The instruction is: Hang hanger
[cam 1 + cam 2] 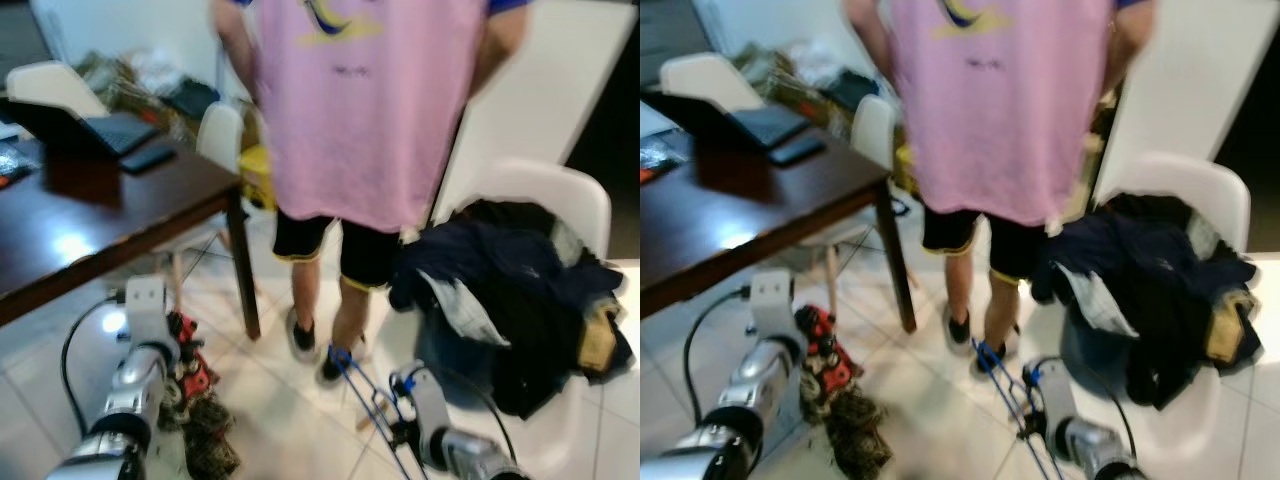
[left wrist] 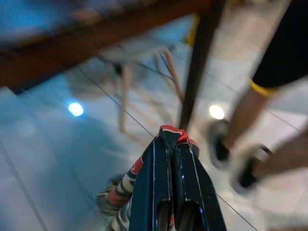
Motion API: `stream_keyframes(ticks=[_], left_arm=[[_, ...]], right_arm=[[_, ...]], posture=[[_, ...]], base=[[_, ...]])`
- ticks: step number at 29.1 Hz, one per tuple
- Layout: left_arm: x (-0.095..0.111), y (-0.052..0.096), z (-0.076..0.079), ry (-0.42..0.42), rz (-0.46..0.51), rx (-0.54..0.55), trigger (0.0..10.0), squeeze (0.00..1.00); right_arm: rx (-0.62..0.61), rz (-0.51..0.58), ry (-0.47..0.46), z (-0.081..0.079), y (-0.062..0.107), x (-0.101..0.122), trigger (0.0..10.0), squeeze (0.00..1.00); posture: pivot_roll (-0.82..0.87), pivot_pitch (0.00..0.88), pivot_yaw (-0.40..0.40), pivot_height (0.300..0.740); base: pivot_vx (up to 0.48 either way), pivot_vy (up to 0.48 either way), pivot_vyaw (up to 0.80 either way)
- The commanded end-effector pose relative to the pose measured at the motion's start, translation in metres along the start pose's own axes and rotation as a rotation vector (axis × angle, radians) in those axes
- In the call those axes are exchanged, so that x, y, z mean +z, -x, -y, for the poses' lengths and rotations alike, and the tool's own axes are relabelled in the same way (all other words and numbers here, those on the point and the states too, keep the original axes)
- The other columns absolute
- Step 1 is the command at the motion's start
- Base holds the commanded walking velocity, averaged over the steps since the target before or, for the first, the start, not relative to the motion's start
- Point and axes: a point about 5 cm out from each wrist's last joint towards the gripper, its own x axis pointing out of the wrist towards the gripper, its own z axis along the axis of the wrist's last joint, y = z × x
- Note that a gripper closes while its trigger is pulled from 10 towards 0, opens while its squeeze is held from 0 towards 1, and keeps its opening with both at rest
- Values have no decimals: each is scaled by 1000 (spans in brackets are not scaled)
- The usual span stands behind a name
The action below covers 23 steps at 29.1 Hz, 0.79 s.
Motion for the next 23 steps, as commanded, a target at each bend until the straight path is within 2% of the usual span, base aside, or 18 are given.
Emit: stream_keyframes(ticks=[1,2,3,5,6,7,9,10,12,14,15,18,19,20,22,23], left_arm=[[13,-2,6,-54,61,-74,10000,0],[19,-3,12,-97,80,-138,10000,0],[24,-2,18,-105,98,-205,10000,0],[24,-2,18,-105,98,-205,10000,0],[32,-1,24,-100,129,-262,10000,0],[32,-1,24,-100,129,-262,10000,0],[52,3,36,-68,212,-366,10000,0],[52,3,36,-68,212,-366,10000,0],[67,7,48,-51,273,-443,10000,0],[67,7,48,-51,273,-443,10000,0],[76,10,57,-47,305,-489,10000,0],[84,12,66,-43,334,-530,10000,0],[96,15,74,-34,376,-559,10000,0],[96,15,74,-34,376,-559,10000,0],[116,22,84,-26,449,-599,10000,0],[116,22,84,-26,449,-599,10000,0]], right_arm=[[36,84,43,15,9,25,10000,0],[75,129,62,24,17,41,10000,0],[118,174,85,31,24,54,10000,0],[118,174,85,31,24,54,10000,0],[163,227,123,35,32,69,10000,0],[163,227,123,35,32,69,10000,0],[179,351,177,40,44,97,10000,0],[179,351,177,40,44,97,10000,0],[164,444,190,40,49,116,10000,0],[164,444,190,40,49,116,10000,0],[155,496,175,38,50,126,10000,0],[147,545,167,36,50,134,10000,0],[121,594,134,36,51,142,10000,0],[121,594,134,36,51,142,10000,0],[79,631,105,35,51,150,10000,0],[79,631,105,35,51,150,10000,0]], posture=[[67,0,-12,740],[67,0,-12,740],[70,0,-17,740],[70,0,-17,740],[70,0,-12,740],[70,0,-12,740],[71,0,-15,740],[71,0,-15,740],[72,0,-14,740],[72,0,-14,740],[73,0,-13,740],[73,0,-11,740],[74,0,-9,740],[74,0,-9,740],[69,0,-3,740],[69,0,-3,740]], base=[[0,0,800],[0,0,800],[0,0,800],[0,0,800],[0,0,800],[0,0,800],[0,0,800],[0,0,800],[0,0,800],[0,0,800],[0,0,800],[0,0,800],[0,0,0],[0,0,0],[358,0,0],[431,0,0]])
